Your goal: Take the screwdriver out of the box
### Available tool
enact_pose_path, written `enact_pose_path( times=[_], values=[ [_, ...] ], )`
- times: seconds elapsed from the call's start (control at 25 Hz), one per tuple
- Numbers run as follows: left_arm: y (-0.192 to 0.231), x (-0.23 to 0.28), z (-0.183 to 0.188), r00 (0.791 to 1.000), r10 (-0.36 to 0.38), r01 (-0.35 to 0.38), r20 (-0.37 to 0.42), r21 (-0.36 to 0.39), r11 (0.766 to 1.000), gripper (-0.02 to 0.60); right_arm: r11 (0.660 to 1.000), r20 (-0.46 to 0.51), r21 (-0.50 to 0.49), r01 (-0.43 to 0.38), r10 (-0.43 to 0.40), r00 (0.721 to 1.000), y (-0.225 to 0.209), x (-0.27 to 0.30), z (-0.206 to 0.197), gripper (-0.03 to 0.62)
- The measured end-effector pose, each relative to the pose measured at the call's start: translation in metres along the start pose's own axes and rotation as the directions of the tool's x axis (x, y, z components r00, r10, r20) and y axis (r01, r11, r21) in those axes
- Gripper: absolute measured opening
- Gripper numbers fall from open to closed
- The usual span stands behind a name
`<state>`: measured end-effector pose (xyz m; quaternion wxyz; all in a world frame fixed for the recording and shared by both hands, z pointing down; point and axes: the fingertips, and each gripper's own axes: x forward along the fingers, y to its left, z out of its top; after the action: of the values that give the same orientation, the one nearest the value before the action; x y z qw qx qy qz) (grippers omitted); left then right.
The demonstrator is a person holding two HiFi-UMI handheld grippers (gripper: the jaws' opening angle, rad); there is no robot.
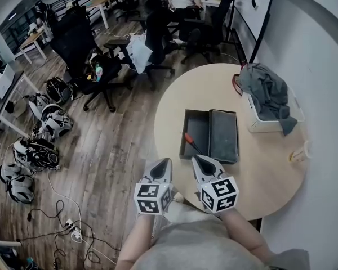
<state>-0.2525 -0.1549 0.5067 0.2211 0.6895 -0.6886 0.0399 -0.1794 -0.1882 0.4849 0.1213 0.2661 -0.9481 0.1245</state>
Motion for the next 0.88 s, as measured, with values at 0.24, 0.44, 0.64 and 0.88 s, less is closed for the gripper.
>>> enact_pose_path(
  times=[0.24, 0.44, 0.64, 0.88],
  values=[
    [0.003, 0.053, 0.005, 0.987, -0.135, 0.142, -0.090, 0.067, 0.988, 0.005, 0.997, -0.003, 0.050, 0.067, -0.067, 0.998, -0.027, 0.021, 0.010, 0.000],
    [0.005, 0.096, -0.007, 0.946, -0.235, 0.270, -0.224, 0.143, 0.952, 0.006, 0.992, -0.006, 0.072, 0.103, -0.102, 0.995, -0.043, 0.028, 0.012, 0.000],
    [0.006, 0.135, -0.029, 0.849, -0.321, 0.463, -0.419, 0.299, 0.835, 0.067, 0.984, -0.001, 0.092, 0.151, -0.152, 0.988, -0.057, 0.028, 0.017, 0.000],
    [-0.004, 0.170, -0.059, 0.669, -0.292, 0.715, -0.684, 0.483, 0.505, 0.186, 0.970, 0.009, 0.117, 0.214, -0.216, 0.976, -0.070, 0.017, 0.021, 0.000]
  ],
)
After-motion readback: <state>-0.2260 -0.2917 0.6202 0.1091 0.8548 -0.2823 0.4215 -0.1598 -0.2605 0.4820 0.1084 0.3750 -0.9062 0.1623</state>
